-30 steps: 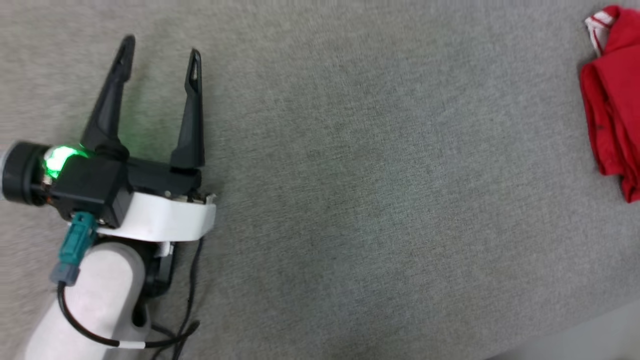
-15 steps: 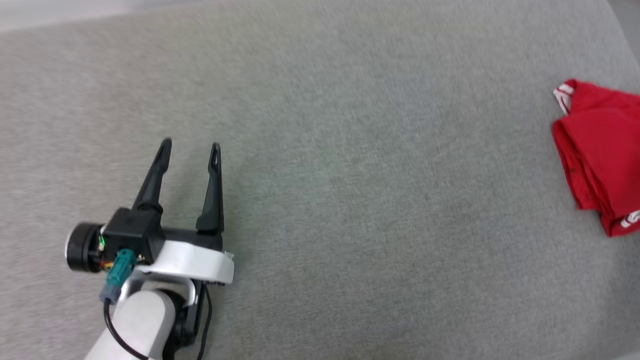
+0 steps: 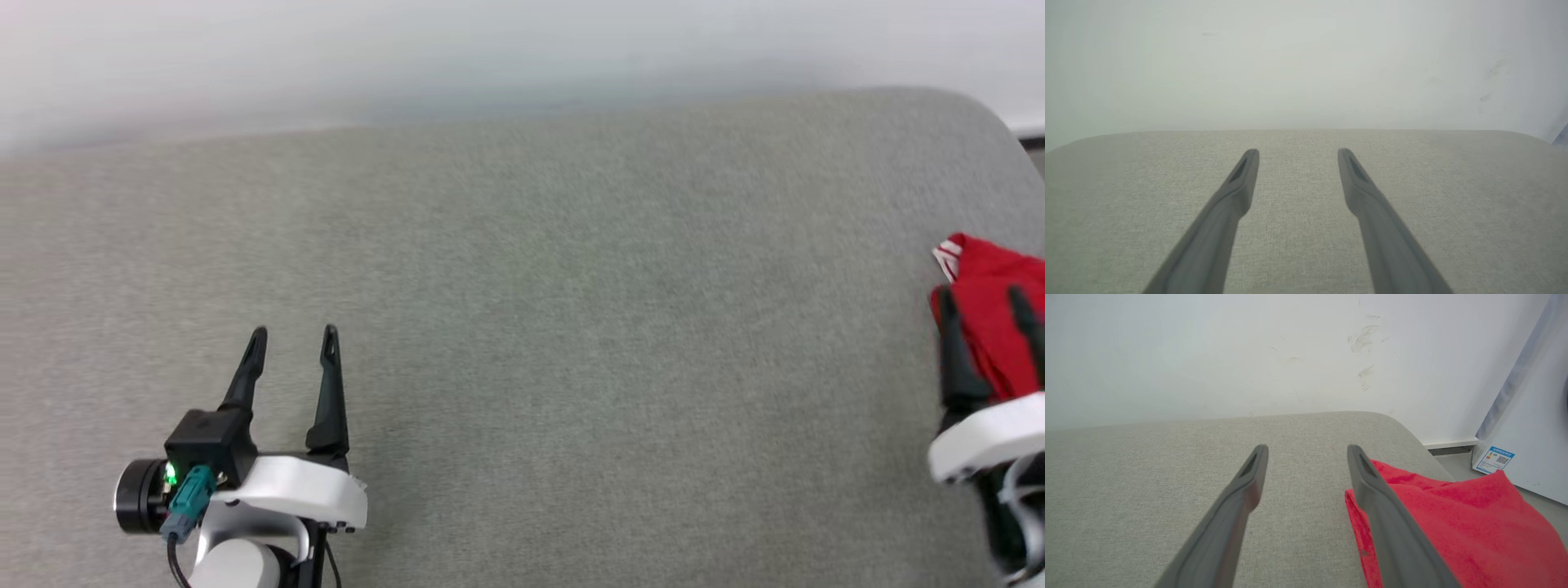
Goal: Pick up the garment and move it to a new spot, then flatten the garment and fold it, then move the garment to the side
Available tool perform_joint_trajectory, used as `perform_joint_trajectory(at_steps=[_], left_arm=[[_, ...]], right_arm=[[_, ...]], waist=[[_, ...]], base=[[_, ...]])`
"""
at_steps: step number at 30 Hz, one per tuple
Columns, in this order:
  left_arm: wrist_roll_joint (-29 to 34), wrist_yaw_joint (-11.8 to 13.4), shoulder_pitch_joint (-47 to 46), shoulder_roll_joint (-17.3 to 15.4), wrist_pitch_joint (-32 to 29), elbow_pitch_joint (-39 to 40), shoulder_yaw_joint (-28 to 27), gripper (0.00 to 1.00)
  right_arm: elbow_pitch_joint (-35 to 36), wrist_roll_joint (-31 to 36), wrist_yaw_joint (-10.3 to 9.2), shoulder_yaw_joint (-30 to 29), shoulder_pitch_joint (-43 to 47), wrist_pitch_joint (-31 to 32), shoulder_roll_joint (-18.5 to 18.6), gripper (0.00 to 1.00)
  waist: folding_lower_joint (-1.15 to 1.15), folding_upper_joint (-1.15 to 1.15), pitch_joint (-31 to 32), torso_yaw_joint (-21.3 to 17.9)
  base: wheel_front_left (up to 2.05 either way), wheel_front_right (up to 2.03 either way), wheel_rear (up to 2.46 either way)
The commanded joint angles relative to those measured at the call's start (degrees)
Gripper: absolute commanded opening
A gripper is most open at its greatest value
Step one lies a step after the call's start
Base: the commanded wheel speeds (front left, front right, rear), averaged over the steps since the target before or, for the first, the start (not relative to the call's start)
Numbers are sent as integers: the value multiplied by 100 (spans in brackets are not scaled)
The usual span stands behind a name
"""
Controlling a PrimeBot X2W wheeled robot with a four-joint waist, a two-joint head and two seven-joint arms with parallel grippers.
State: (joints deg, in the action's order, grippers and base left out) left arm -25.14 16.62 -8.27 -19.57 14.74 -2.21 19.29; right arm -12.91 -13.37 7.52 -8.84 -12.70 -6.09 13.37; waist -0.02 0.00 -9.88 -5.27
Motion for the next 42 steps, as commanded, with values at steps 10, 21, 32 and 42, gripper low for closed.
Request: perform_joint_trajectory(at_steps=[10, 21, 32, 42], left_arm=[[-92, -63, 520, -98, 40, -267, -151, 100], [-172, -51, 1056, -138, 48, -247, -161, 100], [-218, -159, 1065, -110, 54, -324, -227, 100], [-191, -247, 1042, -84, 56, -411, -274, 100]], right_arm=[[1675, 294, -6, 550, 1213, 559, -761, 100], [2566, 518, -6, 430, 2189, 1027, -1016, 100], [2765, 559, -6, 472, 2283, 1083, -1057, 100], [2788, 511, -6, 505, 2262, 1060, -1059, 100]], waist=[[2, 0, 724, 412], [2, 0, 1165, 441], [2, 0, 1133, 413], [2, 0, 1119, 418]], base=[[0, 0, 0], [0, 0, 0], [0, 0, 0], [0, 0, 0]])
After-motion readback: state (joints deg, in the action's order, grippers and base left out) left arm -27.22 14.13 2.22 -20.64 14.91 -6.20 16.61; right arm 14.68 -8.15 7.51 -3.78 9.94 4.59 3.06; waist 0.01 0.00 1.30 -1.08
